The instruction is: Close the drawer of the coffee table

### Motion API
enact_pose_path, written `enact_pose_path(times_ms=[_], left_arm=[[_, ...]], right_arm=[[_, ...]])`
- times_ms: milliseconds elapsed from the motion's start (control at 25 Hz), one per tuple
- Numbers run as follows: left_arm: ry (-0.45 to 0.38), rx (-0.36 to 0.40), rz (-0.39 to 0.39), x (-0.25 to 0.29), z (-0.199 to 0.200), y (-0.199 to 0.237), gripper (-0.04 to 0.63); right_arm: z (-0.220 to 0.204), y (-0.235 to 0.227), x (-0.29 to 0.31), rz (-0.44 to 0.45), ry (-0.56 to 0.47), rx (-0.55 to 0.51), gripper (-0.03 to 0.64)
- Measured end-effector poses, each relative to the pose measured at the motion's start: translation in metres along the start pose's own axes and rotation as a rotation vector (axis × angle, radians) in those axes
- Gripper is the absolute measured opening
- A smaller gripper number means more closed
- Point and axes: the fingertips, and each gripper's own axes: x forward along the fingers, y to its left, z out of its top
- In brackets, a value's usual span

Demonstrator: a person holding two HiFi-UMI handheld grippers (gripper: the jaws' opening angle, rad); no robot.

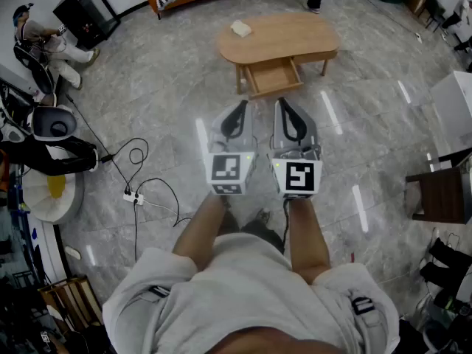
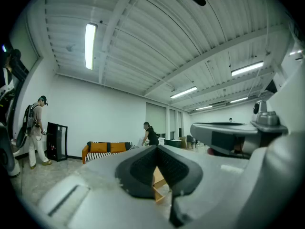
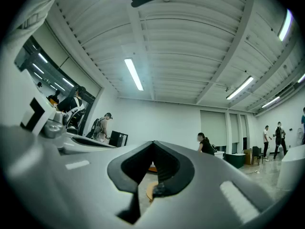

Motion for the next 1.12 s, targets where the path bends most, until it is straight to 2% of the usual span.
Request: enact_pose_path(times_ms=[280, 560, 880, 1120], left_arm=[[0.007, 0.003, -0.016, 0.0, -0.002, -0.024, 0.02], [-0.003, 0.002, 0.001, 0.002, -0.004, -0.038, 0.02], [0.002, -0.023, 0.039, 0.02, -0.014, -0.028, 0.02], [-0.008, -0.047, 0.002, 0.062, -0.023, -0.02, 0.02]], right_arm=[[-0.002, -0.013, -0.016, -0.014, 0.017, 0.008, 0.006], [-0.003, -0.036, -0.028, -0.038, -0.015, 0.015, 0.006], [-0.02, -0.055, -0.022, -0.056, 0.012, 0.022, 0.006], [-0.035, -0.075, 0.008, -0.085, 0.026, 0.008, 0.006]])
